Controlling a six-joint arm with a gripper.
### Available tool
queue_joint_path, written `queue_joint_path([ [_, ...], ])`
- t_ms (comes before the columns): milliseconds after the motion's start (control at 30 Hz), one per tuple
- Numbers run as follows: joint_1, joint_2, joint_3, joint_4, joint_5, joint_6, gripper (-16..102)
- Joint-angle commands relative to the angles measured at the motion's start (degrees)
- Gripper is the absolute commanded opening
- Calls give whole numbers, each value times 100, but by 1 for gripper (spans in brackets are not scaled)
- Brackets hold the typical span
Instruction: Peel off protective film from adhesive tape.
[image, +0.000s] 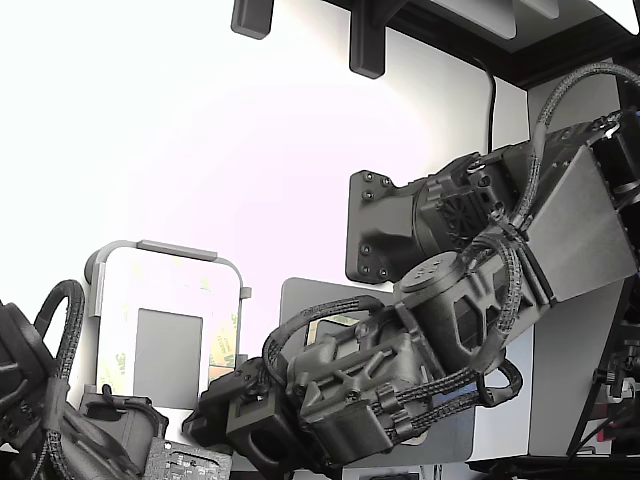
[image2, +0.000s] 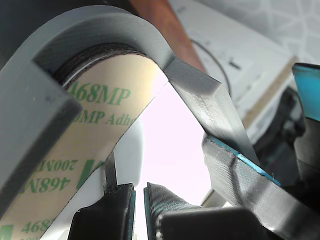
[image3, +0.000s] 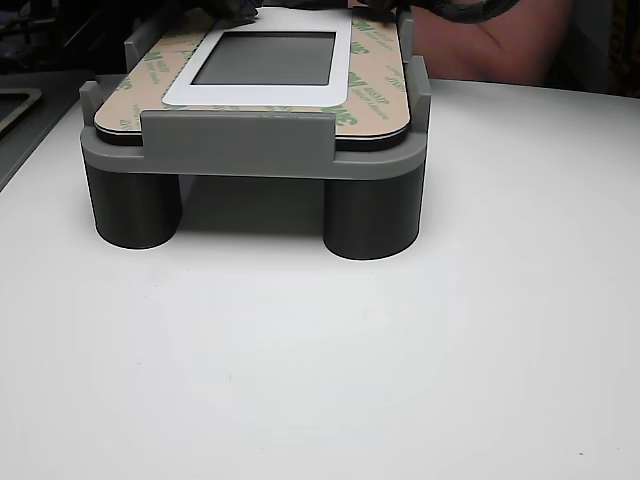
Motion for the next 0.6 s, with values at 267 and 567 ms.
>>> queue_joint_path([
  [267, -26, 141, -176, 62, -44, 105, 5],
  [567, -26, 123, -211, 105, -44, 158, 7],
])
